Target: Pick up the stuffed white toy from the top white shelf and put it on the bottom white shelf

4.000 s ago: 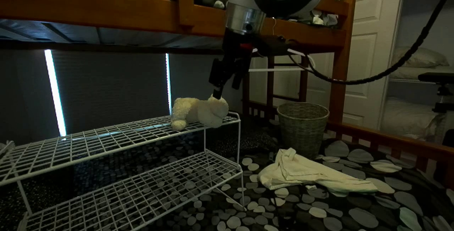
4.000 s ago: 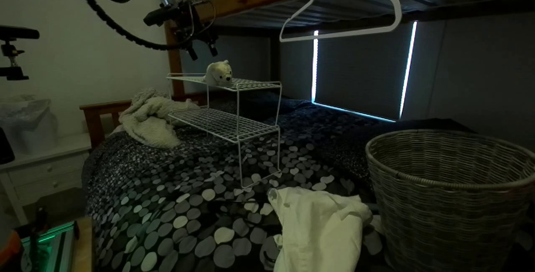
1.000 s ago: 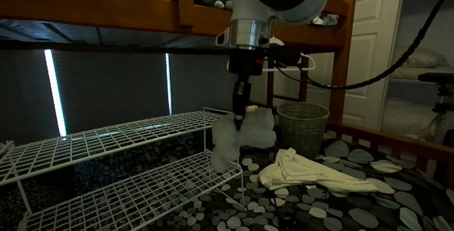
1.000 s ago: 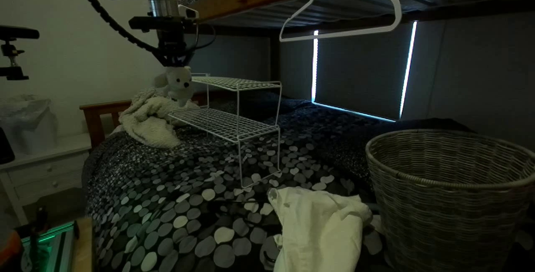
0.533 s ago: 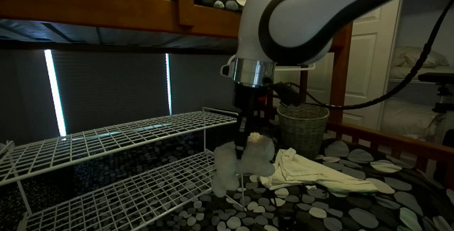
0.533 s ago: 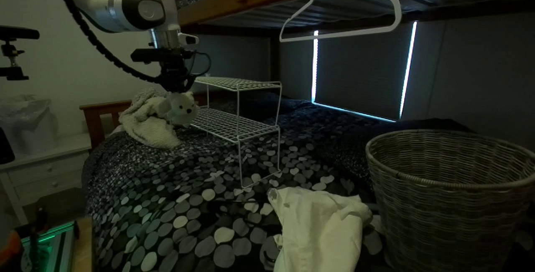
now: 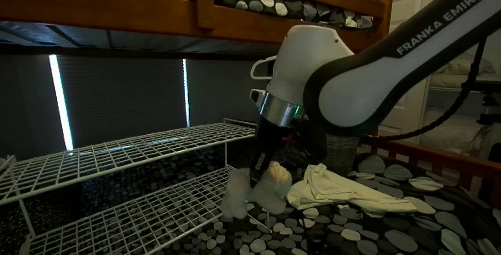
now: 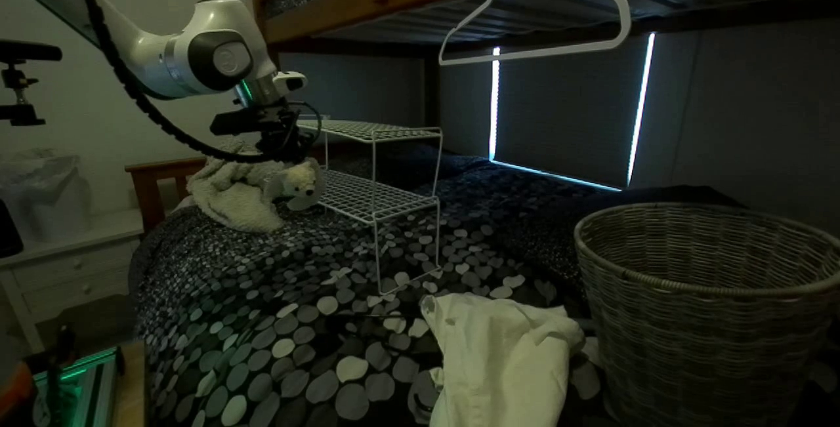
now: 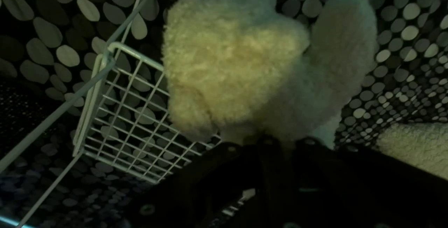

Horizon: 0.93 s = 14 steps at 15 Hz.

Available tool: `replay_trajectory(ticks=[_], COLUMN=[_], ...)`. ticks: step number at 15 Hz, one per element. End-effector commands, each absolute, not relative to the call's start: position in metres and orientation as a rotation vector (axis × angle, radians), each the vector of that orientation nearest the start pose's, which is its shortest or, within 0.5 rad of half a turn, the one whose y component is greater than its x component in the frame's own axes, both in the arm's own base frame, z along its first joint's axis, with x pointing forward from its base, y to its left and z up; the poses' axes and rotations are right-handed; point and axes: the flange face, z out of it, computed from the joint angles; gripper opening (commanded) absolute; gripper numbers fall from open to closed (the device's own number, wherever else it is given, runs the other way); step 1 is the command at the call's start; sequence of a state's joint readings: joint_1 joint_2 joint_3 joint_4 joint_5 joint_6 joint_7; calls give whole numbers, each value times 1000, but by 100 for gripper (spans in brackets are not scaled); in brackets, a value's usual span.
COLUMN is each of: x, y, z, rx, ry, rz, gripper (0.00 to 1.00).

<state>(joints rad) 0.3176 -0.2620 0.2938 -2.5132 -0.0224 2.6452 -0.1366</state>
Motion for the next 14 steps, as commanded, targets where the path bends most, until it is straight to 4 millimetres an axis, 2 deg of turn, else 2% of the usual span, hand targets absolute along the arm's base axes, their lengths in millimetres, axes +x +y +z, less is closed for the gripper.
replay_trajectory(ticks=[1,7,14], x=[382,394,401], y=[266,257,267], z=[399,390,391], rx=[-2878,-2913,-2905], ry=[-1102,-1065,-1078], rz=[-776,-1001,-1200], gripper=[2,2,2])
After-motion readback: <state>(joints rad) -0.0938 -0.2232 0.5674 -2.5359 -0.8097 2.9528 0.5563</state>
